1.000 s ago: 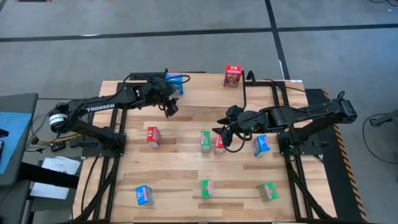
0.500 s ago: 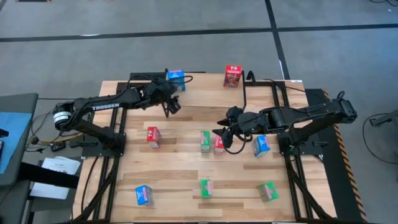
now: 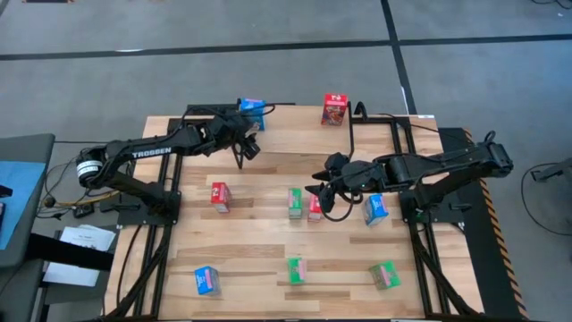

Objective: Stack cereal on shelf
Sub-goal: Put the top blue cereal box on the shelf

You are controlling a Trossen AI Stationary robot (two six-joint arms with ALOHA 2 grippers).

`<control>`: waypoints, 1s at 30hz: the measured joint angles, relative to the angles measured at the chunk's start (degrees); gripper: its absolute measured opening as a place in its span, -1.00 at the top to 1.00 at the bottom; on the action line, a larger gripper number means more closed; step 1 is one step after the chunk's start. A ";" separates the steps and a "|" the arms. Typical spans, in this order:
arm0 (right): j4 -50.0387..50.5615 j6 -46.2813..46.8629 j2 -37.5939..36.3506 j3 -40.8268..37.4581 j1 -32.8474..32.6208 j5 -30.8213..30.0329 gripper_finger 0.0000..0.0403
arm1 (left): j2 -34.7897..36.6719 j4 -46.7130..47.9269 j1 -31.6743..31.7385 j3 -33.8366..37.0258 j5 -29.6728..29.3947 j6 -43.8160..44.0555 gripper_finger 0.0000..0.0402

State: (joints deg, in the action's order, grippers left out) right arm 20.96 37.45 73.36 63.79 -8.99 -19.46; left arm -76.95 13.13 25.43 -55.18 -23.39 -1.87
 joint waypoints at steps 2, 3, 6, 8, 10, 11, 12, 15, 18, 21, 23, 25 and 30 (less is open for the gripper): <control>0.01 0.00 0.00 0.00 0.00 0.00 -0.32 | 0.11 0.38 -0.44 0.00 0.05 0.00 -0.01; 0.01 0.00 0.00 0.00 0.00 0.00 -0.32 | 0.25 0.74 -0.66 0.00 0.10 -0.02 -0.01; 0.01 0.00 0.00 0.00 0.00 0.00 -0.32 | 1.01 1.47 -1.14 0.00 0.08 1.03 -0.01; 0.03 0.02 0.00 0.00 0.00 0.00 -0.32 | 1.55 1.91 -1.34 0.00 0.08 2.40 -0.01; 0.03 0.01 0.00 0.00 0.00 0.01 -0.32 | 1.68 1.87 -1.50 -0.02 0.29 3.52 -0.01; 0.03 0.02 0.00 0.00 0.00 0.00 -0.32 | 1.68 1.92 -1.61 -0.02 0.75 4.16 -0.01; 0.03 0.02 0.00 0.00 0.00 0.02 -0.32 | 1.68 2.03 -1.66 -0.02 1.49 4.58 -0.01; 0.03 0.02 0.00 0.00 0.00 0.02 -0.32 | 1.22 1.52 -1.81 -0.04 5.13 5.58 -0.01; 0.03 0.02 0.00 0.00 0.00 0.02 -0.32 | 0.86 0.57 -1.90 -0.04 6.22 5.95 -0.01; 0.03 0.02 0.00 0.00 0.00 0.02 -0.32 | 0.92 -1.25 -1.88 -0.11 5.96 6.01 -0.01; 0.01 0.02 0.00 0.00 0.00 0.00 -0.32 | 0.92 -1.42 -1.88 -0.09 5.12 6.01 -0.01; 0.01 0.02 0.00 0.00 0.00 0.00 -0.32 | 0.92 -2.12 -1.69 -0.09 4.52 6.01 -0.01; 0.01 0.02 0.00 0.00 0.00 0.00 -0.32 | 0.92 -3.20 -0.71 -0.09 4.46 6.00 -0.01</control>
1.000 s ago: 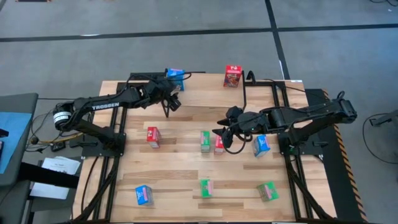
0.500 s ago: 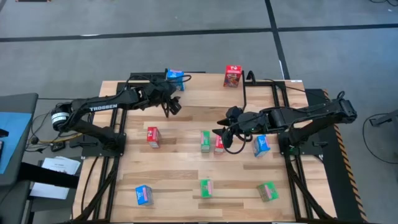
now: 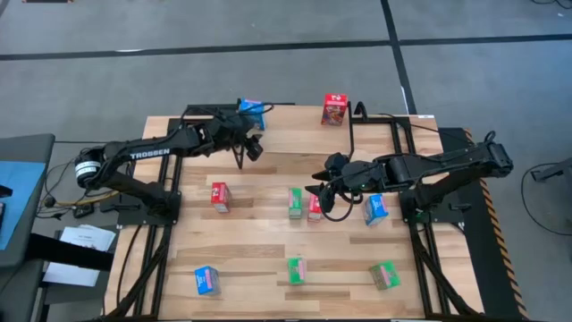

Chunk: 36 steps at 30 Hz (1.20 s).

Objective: Stack cereal on shelf
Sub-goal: Put the top blue cereal box on the shelf

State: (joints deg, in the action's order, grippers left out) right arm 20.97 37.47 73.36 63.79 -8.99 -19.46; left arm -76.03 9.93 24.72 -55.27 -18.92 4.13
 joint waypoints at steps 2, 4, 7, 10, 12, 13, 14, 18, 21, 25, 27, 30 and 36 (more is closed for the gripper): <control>0.00 0.00 0.00 0.00 0.00 0.00 -0.32 | 0.00 -0.51 0.59 0.00 0.06 0.01 -0.01; 0.00 0.00 0.00 0.00 0.00 0.00 -0.32 | 0.00 -0.73 1.30 0.00 0.87 0.29 -0.01; 0.00 0.00 0.00 0.00 0.00 0.00 -0.32 | 0.00 -0.57 2.06 0.00 1.82 1.16 -0.01; 0.00 0.00 0.00 0.00 0.00 0.00 -0.32 | 0.00 -0.58 2.53 0.00 1.77 1.17 -0.01; 0.00 0.00 0.00 0.00 0.01 0.00 -0.32 | 0.00 -0.60 2.92 0.00 1.80 1.19 -0.01; 0.00 0.00 0.00 0.00 0.02 0.00 -0.32 | 0.00 -0.67 3.09 0.00 1.75 1.28 -0.01; 0.00 0.00 0.00 0.00 0.02 0.00 -0.32 | 0.00 -0.87 3.31 0.02 1.69 1.43 -0.01; 0.00 0.00 0.00 0.00 0.02 0.00 -0.32 | 0.00 -2.43 3.67 0.02 1.64 2.61 -0.01; 0.00 0.00 0.00 0.00 0.02 0.00 -0.32 | 0.00 -2.71 3.64 0.04 2.01 2.63 -0.01; -0.01 0.00 0.00 0.00 0.02 0.00 -0.32 | 0.00 -2.82 3.42 0.04 3.61 2.63 -0.01; -0.01 0.00 0.00 0.00 0.02 0.00 -0.32 | 0.00 -2.73 3.21 0.04 3.67 2.68 -0.01; -0.02 0.00 0.00 0.00 0.02 0.00 -0.32 | 0.00 -1.63 2.60 0.04 3.68 3.30 -0.01; -0.01 0.00 0.00 0.00 0.00 -0.02 -0.32 | 0.00 -0.50 0.74 0.04 3.36 4.21 -0.01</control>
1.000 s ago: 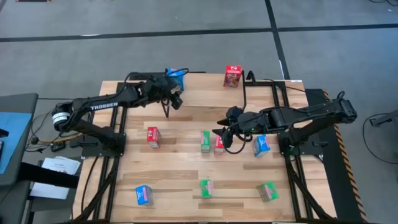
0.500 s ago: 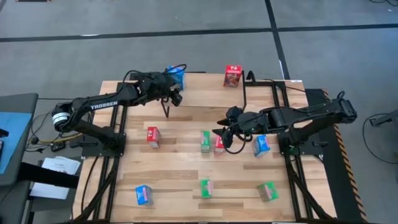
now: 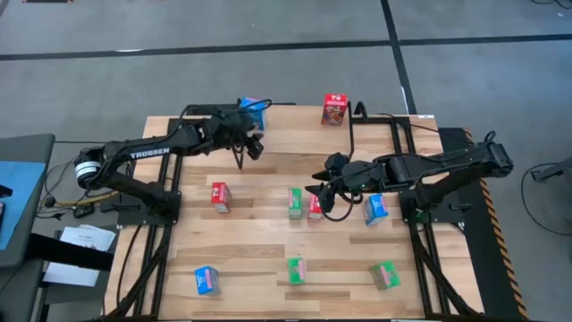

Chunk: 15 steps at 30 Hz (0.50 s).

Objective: Stack cereal on shelf
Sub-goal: Put the top blue cereal box on the shelf

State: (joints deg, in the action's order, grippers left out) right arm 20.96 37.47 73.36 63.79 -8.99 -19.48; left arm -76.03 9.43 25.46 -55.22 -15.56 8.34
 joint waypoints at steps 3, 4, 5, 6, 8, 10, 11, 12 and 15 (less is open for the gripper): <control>-0.01 0.02 0.00 0.00 0.00 0.00 -0.32 | 0.00 0.00 -0.10 0.00 -0.67 0.99 -0.01; 0.00 0.02 0.00 0.00 0.02 0.00 -0.32 | 0.00 0.00 -0.09 0.00 -0.70 1.43 -0.01; -0.01 0.02 0.00 0.00 0.02 0.00 -0.32 | -0.24 -0.14 -0.09 0.00 -0.79 1.76 -0.01; -0.01 0.02 0.00 0.00 0.01 0.00 -0.32 | -0.70 -0.65 -0.09 0.00 -0.93 1.90 -0.01; -0.03 0.02 0.00 0.00 0.00 0.00 -0.32 | -1.77 -0.66 0.06 0.05 -0.72 1.98 -0.01; -0.12 0.02 0.00 0.00 0.00 0.00 -0.32 | -3.42 -2.24 0.04 0.04 -0.37 2.00 -0.01; -0.10 0.02 0.00 0.00 0.01 0.00 -0.32 | -4.04 -1.92 0.04 0.04 -0.31 2.01 -0.01; -0.17 0.02 0.00 0.00 0.00 0.01 -0.32 | -4.74 -2.25 0.04 0.07 -0.53 2.01 -0.01; -0.05 0.02 0.00 0.00 0.00 0.02 -0.32 | -6.03 -3.25 0.04 0.07 -2.57 2.03 -0.01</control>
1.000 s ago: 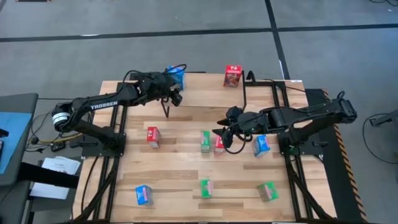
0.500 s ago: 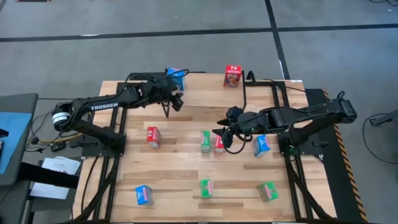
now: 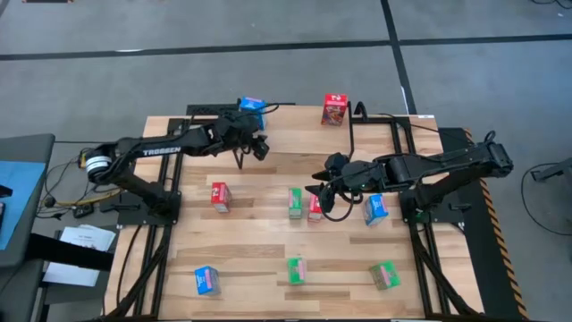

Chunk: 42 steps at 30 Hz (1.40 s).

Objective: Stack cereal on shelf
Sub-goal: Put the top blue cereal box on the shelf

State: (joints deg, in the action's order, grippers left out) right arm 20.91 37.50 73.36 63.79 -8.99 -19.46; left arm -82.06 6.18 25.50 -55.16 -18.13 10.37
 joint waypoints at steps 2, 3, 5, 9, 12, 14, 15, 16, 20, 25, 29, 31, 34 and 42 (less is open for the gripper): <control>0.00 -0.03 0.01 0.00 0.00 0.00 -0.32 | -0.34 -0.20 0.00 0.00 -0.59 0.00 -0.01; 0.00 -0.08 0.00 0.00 0.00 0.00 -0.32 | -0.42 -0.37 0.02 -0.02 -0.61 0.00 -0.01; -0.01 -0.31 0.00 0.00 0.00 0.00 -0.32 | -0.42 -0.51 0.02 -0.02 -0.67 0.00 -0.01; 0.00 -0.39 0.00 0.00 0.01 -0.02 -0.32 | -0.42 -1.78 0.00 -0.02 -0.38 0.46 -0.01; 0.01 -0.46 0.00 0.00 0.01 -0.02 -0.32 | -0.42 -3.11 -0.13 -0.02 -0.13 0.46 -0.01; 0.02 -0.46 0.00 0.00 0.00 -0.02 -0.32 | -0.42 -3.63 -0.13 -0.02 -0.14 0.46 -0.01; 0.02 -0.46 0.00 0.00 0.01 -0.02 -0.32 | -0.42 -3.82 -0.13 -0.02 -0.15 0.46 -0.01; 0.02 -0.46 0.00 0.00 0.00 -0.02 -0.32 | -0.42 -3.92 -0.12 -0.02 -0.19 0.46 -0.01; 0.02 -0.46 0.00 0.00 0.01 -0.02 -0.32 | -0.44 -4.72 0.21 -0.02 -0.66 0.46 -0.01; 0.02 -0.48 0.00 0.00 0.02 -0.02 -0.32 | -0.44 -5.32 0.80 -0.02 -0.72 0.45 -0.01; 0.02 -0.48 0.00 0.00 0.00 -0.02 -0.32 | -0.44 -6.05 1.14 -0.02 -0.70 0.44 -0.01; 0.02 -0.48 0.00 0.00 0.00 -0.02 -0.32 | -0.44 -6.19 1.22 -0.02 -0.72 0.44 -0.01; 0.02 -0.48 0.00 0.00 0.00 -0.02 -0.32 | -0.44 -6.05 1.45 -0.02 -0.78 0.03 -0.01; 0.02 -0.48 0.00 0.00 0.00 -0.02 -0.32 | -0.44 -5.88 1.33 -0.04 1.17 0.10 -0.01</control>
State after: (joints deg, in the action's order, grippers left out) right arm 20.93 37.01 73.36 63.79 -8.99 -19.49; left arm -82.50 0.30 26.83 -55.20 -16.96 10.48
